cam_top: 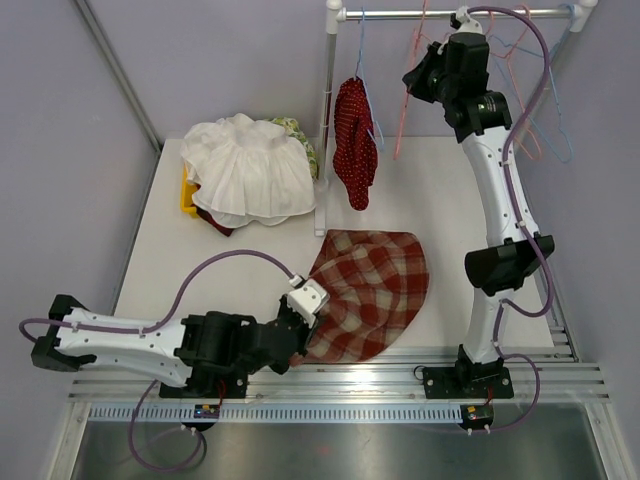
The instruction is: Remove the skirt from the hanger
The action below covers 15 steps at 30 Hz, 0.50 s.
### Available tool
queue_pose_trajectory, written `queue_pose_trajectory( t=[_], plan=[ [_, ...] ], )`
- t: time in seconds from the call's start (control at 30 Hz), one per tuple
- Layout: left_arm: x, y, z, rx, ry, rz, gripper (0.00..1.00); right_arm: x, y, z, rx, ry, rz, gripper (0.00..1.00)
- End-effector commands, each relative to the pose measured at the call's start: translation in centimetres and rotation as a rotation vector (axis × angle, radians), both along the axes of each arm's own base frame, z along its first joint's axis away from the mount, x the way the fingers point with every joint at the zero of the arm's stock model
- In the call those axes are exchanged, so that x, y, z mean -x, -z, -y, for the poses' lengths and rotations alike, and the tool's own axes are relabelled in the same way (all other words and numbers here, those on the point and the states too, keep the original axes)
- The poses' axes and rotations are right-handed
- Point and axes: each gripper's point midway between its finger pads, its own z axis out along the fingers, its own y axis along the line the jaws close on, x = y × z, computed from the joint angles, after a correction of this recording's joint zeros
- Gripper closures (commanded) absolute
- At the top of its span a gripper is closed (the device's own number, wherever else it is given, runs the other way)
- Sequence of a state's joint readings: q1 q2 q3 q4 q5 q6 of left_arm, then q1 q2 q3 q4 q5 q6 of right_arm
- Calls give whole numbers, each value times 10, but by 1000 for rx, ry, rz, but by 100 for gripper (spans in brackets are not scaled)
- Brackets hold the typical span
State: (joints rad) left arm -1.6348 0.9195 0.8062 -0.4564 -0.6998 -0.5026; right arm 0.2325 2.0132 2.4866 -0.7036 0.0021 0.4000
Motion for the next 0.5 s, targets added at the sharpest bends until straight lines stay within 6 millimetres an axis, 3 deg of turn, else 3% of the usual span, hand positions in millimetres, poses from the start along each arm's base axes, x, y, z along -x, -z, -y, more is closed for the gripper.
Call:
queue_pose_trajectory(
  t=[0.0,0.1,0.13,0.17,0.2,0.23,0.27,0.3,0.33,0.37,0.4,0.43,0.47],
  plan=[
    [-36,-41,-17,-8,-118,87,100,10,-32,10,-24,28,105,100],
    [-57,-82,-27,-28,-146,170,100,22,-18,14,-18,41,72,98],
    [-72,-95,-35,-29,-189,195,100,26,-17,15,-17,43,67,91],
    [-82,-125,-39,-15,-186,247,100,33,-12,17,-13,44,54,77],
    [-103,-141,-52,-14,-253,274,100,37,-11,20,-10,49,47,42],
    [-116,-156,-59,-14,-282,300,100,47,-18,22,-15,49,60,26],
    [-128,-189,-61,4,-283,352,100,50,-6,23,-9,51,29,16],
    [-154,-203,-80,-19,-371,381,100,55,-5,25,-14,60,23,5],
    [-166,-222,-84,-5,-388,412,100,67,-15,27,-25,63,42,0],
    [-180,-236,-93,-29,-417,447,100,71,-2,28,-24,64,19,1],
    [-211,-271,-114,0,-521,470,100,77,-1,29,-36,62,20,1],
    [-224,-283,-123,-1,-539,467,100,91,-11,30,-49,56,48,0],
    [-239,-295,-123,15,-534,464,100,94,4,31,-46,56,22,1]
  ],
)
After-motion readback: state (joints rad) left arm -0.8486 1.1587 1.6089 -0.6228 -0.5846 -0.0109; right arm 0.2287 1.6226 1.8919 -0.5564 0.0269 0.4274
